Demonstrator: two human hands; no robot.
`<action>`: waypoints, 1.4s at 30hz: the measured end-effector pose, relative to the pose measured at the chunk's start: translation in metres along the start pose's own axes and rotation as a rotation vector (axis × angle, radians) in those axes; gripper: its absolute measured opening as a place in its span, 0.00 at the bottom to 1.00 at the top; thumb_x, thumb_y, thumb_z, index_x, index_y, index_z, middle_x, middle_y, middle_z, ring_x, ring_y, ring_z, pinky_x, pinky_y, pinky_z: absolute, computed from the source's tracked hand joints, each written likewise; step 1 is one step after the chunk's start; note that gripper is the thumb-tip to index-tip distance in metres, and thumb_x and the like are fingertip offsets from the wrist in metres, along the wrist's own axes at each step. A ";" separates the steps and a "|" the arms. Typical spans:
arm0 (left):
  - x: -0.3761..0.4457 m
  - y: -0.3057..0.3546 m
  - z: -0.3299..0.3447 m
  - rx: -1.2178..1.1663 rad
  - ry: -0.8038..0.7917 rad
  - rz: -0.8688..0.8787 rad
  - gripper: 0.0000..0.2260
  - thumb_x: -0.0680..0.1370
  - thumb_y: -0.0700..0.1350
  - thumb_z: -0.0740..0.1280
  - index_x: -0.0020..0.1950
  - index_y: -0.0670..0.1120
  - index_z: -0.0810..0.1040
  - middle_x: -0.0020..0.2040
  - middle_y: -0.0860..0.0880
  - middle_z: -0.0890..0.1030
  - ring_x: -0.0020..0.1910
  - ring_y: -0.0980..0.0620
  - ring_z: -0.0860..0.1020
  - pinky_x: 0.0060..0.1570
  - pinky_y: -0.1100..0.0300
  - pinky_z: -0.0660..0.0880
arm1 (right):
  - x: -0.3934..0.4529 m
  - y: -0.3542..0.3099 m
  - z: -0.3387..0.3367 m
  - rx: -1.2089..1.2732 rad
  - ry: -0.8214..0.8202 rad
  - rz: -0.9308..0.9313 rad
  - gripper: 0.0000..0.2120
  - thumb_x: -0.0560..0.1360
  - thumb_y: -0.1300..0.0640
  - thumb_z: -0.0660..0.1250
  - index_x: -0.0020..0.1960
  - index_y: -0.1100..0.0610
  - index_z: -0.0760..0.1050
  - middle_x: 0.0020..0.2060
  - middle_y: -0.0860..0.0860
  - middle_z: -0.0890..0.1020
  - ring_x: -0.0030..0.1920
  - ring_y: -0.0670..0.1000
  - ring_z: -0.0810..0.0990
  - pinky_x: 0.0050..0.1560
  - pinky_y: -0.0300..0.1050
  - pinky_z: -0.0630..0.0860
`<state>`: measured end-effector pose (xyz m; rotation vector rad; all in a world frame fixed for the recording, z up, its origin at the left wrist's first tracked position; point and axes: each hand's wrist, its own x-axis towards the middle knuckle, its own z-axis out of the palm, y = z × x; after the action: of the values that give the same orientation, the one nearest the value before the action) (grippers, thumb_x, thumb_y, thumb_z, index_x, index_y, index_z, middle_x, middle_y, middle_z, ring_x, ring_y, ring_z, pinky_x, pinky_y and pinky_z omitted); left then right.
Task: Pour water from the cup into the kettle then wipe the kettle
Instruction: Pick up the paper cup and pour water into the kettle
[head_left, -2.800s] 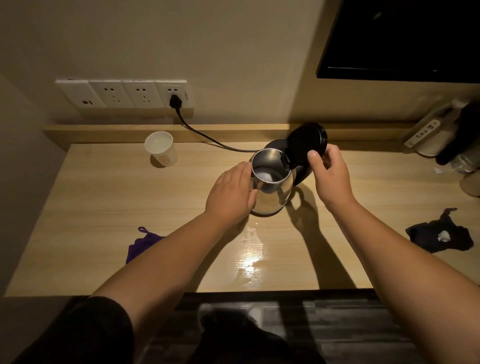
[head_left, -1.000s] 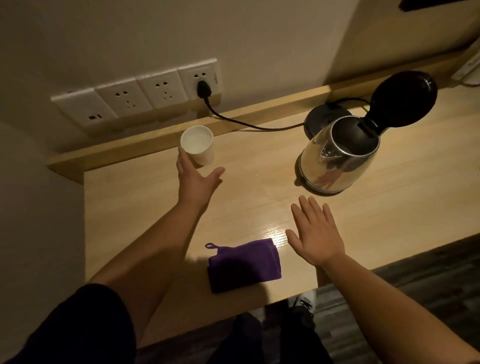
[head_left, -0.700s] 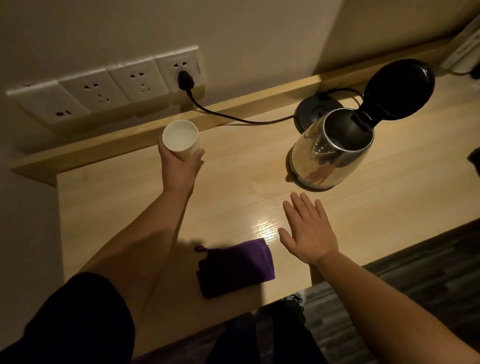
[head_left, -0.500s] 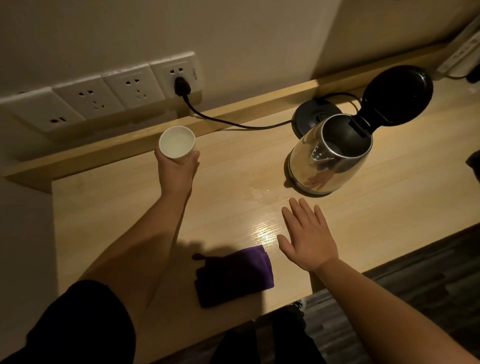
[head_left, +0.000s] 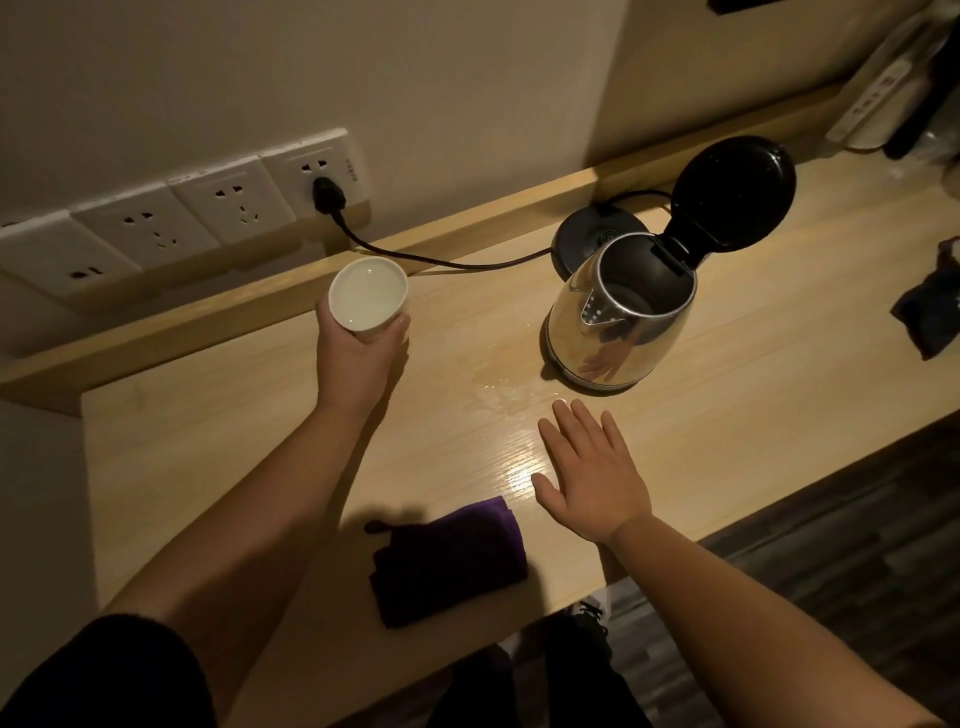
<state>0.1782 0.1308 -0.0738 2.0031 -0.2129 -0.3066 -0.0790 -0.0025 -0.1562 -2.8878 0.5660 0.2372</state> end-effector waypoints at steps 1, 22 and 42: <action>-0.004 0.008 0.003 0.018 -0.032 0.018 0.36 0.72 0.48 0.75 0.73 0.52 0.59 0.66 0.53 0.68 0.63 0.58 0.65 0.60 0.61 0.67 | 0.000 0.000 0.000 0.000 -0.009 0.001 0.33 0.79 0.37 0.51 0.78 0.55 0.61 0.79 0.56 0.57 0.79 0.58 0.50 0.77 0.61 0.46; -0.023 0.130 0.061 0.254 -0.378 0.440 0.37 0.69 0.50 0.78 0.72 0.50 0.62 0.66 0.51 0.71 0.61 0.56 0.68 0.58 0.59 0.70 | -0.002 0.000 0.000 0.034 0.030 -0.004 0.32 0.78 0.36 0.52 0.75 0.54 0.67 0.77 0.56 0.64 0.77 0.59 0.59 0.73 0.60 0.48; -0.008 0.147 0.080 0.565 -0.540 0.683 0.35 0.69 0.52 0.76 0.72 0.50 0.63 0.68 0.47 0.70 0.63 0.49 0.71 0.55 0.58 0.70 | -0.001 0.003 0.006 0.046 0.066 -0.009 0.32 0.78 0.36 0.52 0.74 0.53 0.68 0.76 0.56 0.65 0.77 0.59 0.60 0.73 0.61 0.49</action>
<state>0.1439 0.0010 0.0268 2.1972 -1.4178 -0.3608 -0.0821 -0.0036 -0.1621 -2.8619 0.5618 0.1259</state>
